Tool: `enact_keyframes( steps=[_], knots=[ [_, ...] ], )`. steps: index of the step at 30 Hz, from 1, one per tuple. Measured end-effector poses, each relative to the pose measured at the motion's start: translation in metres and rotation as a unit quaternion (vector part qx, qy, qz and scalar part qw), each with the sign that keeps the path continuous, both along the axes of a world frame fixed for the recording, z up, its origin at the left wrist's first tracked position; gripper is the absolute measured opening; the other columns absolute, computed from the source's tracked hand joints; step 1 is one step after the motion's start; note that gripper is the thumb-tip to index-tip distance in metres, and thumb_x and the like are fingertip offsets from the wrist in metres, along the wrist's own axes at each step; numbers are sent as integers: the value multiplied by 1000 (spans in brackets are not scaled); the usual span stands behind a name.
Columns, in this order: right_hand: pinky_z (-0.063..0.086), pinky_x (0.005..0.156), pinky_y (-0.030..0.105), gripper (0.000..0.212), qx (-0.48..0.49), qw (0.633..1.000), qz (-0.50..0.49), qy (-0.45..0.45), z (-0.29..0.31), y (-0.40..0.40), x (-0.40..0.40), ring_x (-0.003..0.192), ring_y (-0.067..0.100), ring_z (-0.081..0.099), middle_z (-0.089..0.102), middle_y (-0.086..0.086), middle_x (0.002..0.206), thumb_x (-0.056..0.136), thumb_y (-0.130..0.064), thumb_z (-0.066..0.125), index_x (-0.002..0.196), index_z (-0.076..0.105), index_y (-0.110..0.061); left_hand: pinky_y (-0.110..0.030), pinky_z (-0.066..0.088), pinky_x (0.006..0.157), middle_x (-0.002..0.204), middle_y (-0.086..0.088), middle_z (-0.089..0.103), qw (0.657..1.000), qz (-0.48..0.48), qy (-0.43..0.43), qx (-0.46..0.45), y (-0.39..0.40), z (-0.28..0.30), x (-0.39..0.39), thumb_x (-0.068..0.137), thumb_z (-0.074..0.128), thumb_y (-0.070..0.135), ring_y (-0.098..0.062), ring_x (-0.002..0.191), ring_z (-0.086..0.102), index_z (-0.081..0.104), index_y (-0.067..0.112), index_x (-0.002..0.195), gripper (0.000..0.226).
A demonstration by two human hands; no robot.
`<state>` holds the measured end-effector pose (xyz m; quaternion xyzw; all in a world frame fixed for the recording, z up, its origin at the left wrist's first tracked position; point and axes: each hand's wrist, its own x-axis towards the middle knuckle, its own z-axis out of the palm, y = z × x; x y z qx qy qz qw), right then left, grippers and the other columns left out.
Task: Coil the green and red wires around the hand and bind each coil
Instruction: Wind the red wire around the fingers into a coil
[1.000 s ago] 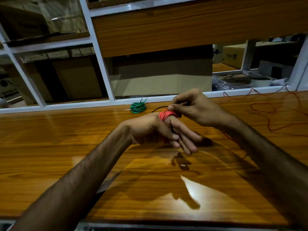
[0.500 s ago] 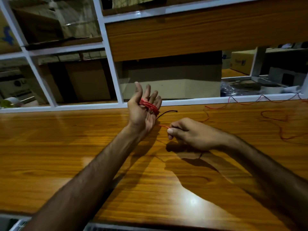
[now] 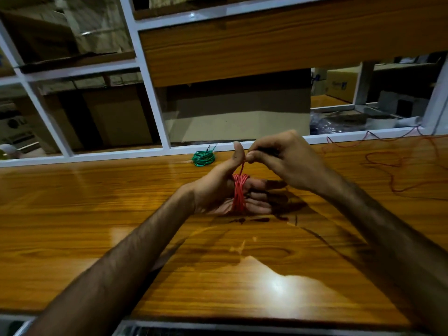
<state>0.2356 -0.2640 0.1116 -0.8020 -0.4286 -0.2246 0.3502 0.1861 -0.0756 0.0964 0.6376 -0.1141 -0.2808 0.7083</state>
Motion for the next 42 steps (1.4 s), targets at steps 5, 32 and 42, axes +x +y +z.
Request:
enact_keyframes(
  steps=[5,32,42],
  knots=[
    [46,62,27,25,22,998,13,61,-5,-8,11,66,2,60,66,-21,70,95,-43,63,91,77,-23,-48,46,116,134,-31,63,984,-169,23,-41,-1,-3,-11,80,54,86,-38,127,63,57,-10,139,113],
    [54,73,22,14,-51,991,52,114,-7,18,-16,84,-3,65,68,-17,84,101,-31,59,95,71,-28,-51,48,114,143,1,64,918,197,-267,216,21,-23,23,61,27,109,-16,130,62,63,51,133,99],
    [60,79,34,20,18,994,33,99,-6,2,-2,86,4,69,74,-6,90,96,-29,65,100,77,-14,-44,52,110,118,-20,75,992,-103,-59,45,-1,-4,-9,81,52,84,-31,116,71,78,15,121,85]
  ],
)
